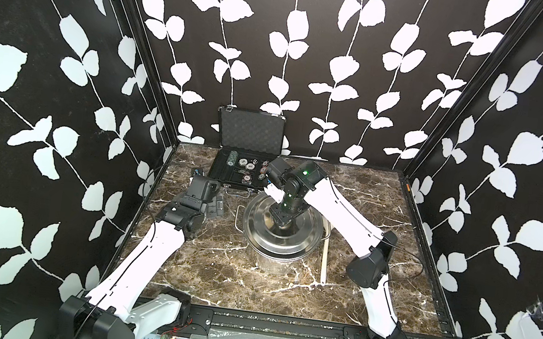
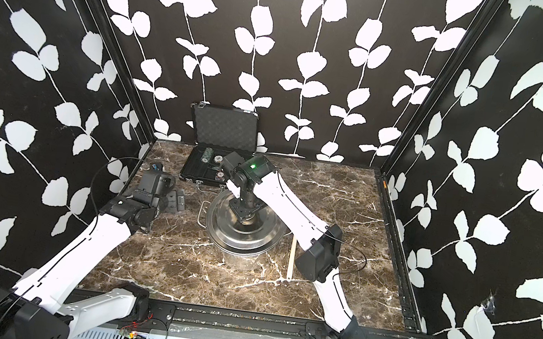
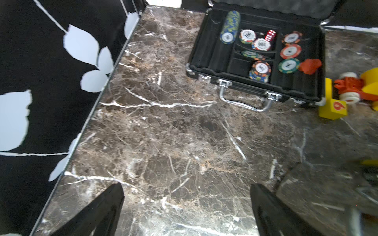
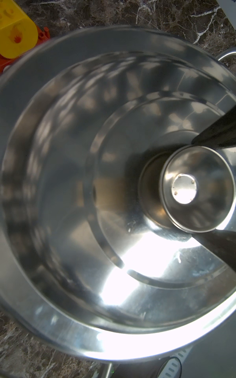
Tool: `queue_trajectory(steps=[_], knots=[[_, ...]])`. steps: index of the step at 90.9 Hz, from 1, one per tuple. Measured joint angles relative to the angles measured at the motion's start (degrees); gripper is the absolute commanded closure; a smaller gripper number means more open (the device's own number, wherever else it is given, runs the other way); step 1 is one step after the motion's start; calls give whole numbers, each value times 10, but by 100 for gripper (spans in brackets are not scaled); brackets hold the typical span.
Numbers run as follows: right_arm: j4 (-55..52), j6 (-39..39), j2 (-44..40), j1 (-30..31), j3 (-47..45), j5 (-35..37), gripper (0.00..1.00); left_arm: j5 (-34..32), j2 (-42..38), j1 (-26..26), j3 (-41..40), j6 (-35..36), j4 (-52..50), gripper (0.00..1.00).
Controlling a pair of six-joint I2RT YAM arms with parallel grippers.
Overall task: Stir the soup with a spoon
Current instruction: Pick up the lid from the pan.
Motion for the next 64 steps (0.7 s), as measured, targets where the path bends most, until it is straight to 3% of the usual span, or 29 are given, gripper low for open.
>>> queue_trajectory(steps=[32, 64], knots=[[41, 8, -25, -4, 0, -2, 53, -86, -20, 2, 0, -18, -43, 1], [58, 18, -67, -47, 52, 5, 53, -102, -34, 4, 0, -20, -48, 1]])
